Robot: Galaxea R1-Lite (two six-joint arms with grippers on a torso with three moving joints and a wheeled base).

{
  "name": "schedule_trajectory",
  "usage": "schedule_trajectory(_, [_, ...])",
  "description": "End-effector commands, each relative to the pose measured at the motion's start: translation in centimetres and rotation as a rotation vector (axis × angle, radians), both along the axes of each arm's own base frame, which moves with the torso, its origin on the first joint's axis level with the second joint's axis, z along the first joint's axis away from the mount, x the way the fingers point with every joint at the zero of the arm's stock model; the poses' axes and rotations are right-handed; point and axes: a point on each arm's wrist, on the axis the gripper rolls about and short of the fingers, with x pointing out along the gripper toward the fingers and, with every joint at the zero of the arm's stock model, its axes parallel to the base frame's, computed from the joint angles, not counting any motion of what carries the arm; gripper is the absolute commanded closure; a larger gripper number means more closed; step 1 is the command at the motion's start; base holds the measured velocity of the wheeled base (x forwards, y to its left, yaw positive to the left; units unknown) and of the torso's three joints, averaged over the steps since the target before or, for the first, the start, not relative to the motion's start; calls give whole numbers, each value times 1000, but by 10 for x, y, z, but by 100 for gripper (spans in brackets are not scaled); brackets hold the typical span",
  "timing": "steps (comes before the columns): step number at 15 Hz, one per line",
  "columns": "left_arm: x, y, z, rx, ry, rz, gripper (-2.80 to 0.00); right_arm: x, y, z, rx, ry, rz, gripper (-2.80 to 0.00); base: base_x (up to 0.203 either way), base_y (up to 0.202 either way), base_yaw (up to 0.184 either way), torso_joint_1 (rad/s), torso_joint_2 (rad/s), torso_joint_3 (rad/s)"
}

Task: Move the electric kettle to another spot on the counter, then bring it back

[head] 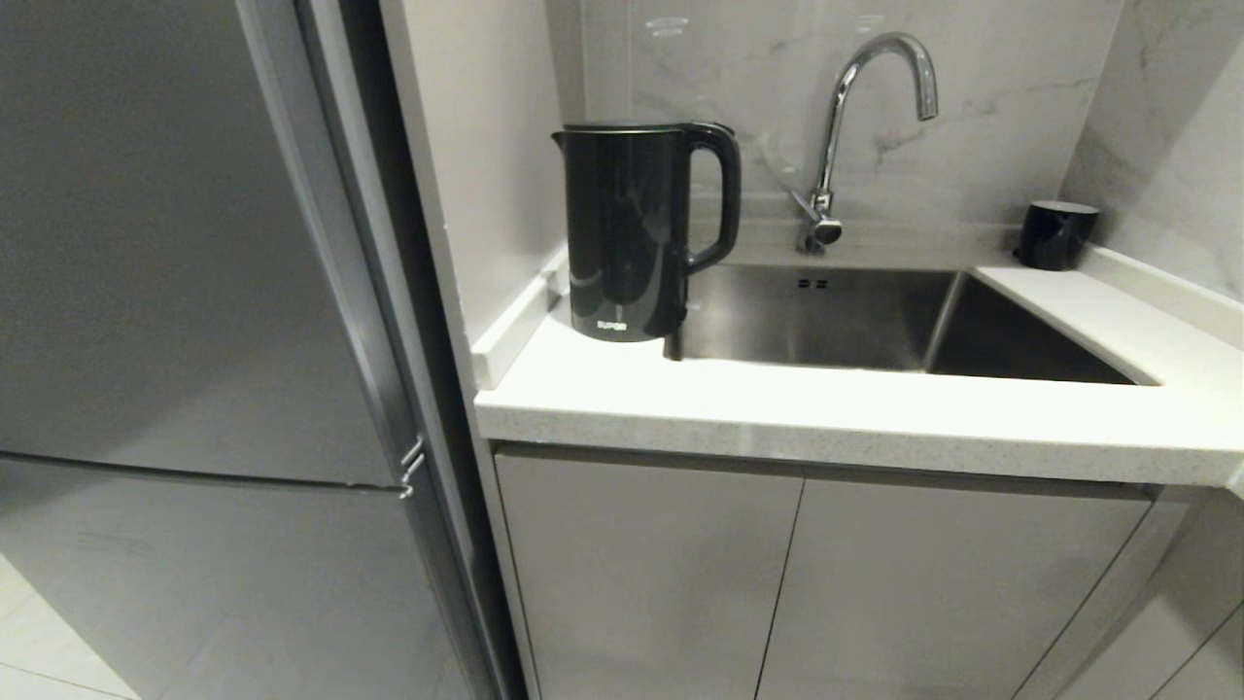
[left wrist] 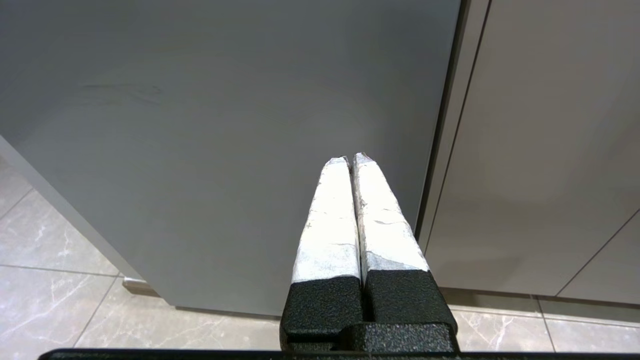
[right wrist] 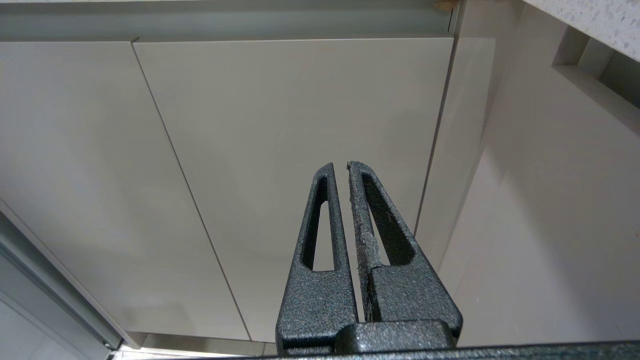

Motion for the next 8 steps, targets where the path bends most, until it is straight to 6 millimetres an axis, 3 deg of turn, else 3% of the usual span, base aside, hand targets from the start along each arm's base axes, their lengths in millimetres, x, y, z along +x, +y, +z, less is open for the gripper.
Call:
schedule_trajectory(1, [0,0,0,0,2,0,0,0,0,0,0,0,2,0,0,0,0,0,0,0])
schedule_trajectory(8, [0,0,0,0,2,0,0,0,0,0,0,0,2,0,0,0,0,0,0,0])
